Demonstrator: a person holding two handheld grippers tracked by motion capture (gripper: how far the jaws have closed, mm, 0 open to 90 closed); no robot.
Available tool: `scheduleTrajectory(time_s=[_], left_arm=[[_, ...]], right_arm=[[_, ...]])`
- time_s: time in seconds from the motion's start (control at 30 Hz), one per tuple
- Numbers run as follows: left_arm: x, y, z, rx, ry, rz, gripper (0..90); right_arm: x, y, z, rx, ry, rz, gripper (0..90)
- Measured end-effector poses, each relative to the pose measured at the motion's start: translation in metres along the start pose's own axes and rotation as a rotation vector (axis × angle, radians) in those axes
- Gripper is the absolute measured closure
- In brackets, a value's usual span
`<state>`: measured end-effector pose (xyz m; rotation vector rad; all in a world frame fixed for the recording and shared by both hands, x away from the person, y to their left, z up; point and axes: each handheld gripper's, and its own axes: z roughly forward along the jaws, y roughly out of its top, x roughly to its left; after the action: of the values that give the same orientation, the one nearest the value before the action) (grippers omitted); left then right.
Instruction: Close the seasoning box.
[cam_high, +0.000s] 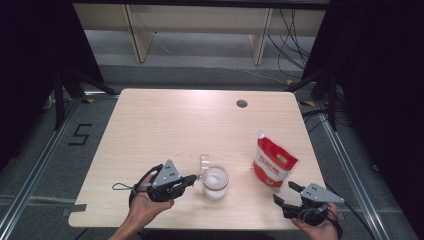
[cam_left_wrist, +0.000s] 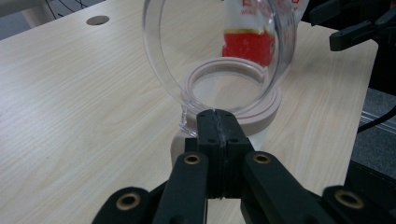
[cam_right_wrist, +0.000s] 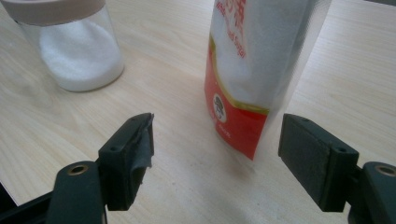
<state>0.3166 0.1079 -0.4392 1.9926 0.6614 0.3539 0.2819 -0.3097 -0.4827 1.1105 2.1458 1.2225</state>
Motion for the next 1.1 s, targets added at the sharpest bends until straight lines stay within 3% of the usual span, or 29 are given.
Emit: scheduleTrajectory(time_s=[0.03,0.13,0.23,0.3,0.37,0.4,0.43,0.47,0.5,0.57,0.63,0.67,0.73,0.77,0.83,0.9,0.93,0.97,1.03,1.07,1.1], left_arm=[[0.0,0.0,0.0,0.0,-0.001,0.0,89.0],[0.0,0.0,0.0,-0.001,0.002,0.011,88.5],[0.0,0.0,-0.001,-0.009,-0.005,-0.009,86.7],[0.001,-0.001,-0.002,-0.016,-0.008,-0.026,82.2],[0.005,-0.001,-0.003,-0.023,-0.032,-0.018,76.2],[0.004,-0.002,-0.004,-0.024,-0.027,-0.036,71.4],[0.004,-0.002,-0.004,-0.04,-0.051,-0.036,66.5],[0.005,-0.002,-0.005,-0.047,-0.062,-0.007,63.6],[0.005,-0.002,-0.007,-0.048,-0.054,-0.001,60.2],[0.005,-0.004,-0.008,-0.047,-0.053,-0.028,51.4],[0.007,-0.005,-0.009,-0.051,-0.059,-0.016,46.6],[0.005,-0.006,-0.009,-0.041,-0.046,-0.042,43.4],[0.007,-0.008,-0.009,-0.039,-0.051,-0.035,37.7],[0.006,-0.01,-0.008,-0.038,-0.048,-0.058,35.8],[0.007,-0.012,-0.009,-0.029,-0.037,-0.042,30.3],[0.007,-0.015,-0.009,-0.023,-0.033,-0.054,29.6],[0.008,-0.016,-0.01,-0.014,-0.02,-0.025,28.3],[0.007,-0.017,-0.01,-0.014,-0.015,-0.059,26.7],[0.009,-0.019,-0.011,-0.013,-0.014,-0.04,23.9],[0.007,-0.021,-0.012,-0.008,-0.001,-0.073,22.6],[0.008,-0.022,-0.012,-0.007,0.008,-0.053,21.2]], right_arm=[[0.002,0.0,-0.001,0.005,-0.002,0.018,27.4],[0.0,0.0,0.0,0.001,0.003,-0.002,27.4],[0.001,0.0,0.0,-0.002,0.005,0.006,27.5],[0.001,0.0,0.0,0.0,-0.003,0.004,27.4],[0.001,0.0,0.0,0.0,-0.003,0.005,27.4],[0.001,0.0,0.0,0.0,-0.002,0.005,27.4],[0.001,0.0,0.0,0.0,-0.002,0.004,27.5],[0.001,0.0,0.0,0.0,-0.002,0.005,27.4],[0.001,0.0,0.0,0.0,-0.002,0.005,27.4],[0.001,0.0,-0.001,0.003,-0.008,0.004,27.4],[0.001,0.0,0.001,0.003,0.008,0.006,27.4],[0.001,0.0,0.001,0.001,0.009,0.004,27.4],[0.001,0.0,0.0,-0.004,0.005,0.008,27.4],[0.001,0.001,0.0,-0.001,-0.004,0.007,27.3],[0.0,0.0,0.0,0.001,0.002,0.002,27.0],[0.0,0.0,0.0,0.001,0.0,0.002,26.9],[0.0,0.0,0.0,0.0,0.0,0.002,26.8],[0.0,0.0,0.0,0.002,0.001,0.002,26.7],[0.0,0.0,0.0,0.003,0.0,0.002,26.7],[0.0,0.0,0.0,0.001,0.002,0.006,26.7],[0.0,0.0,0.0,0.001,0.002,0.004,26.7]])
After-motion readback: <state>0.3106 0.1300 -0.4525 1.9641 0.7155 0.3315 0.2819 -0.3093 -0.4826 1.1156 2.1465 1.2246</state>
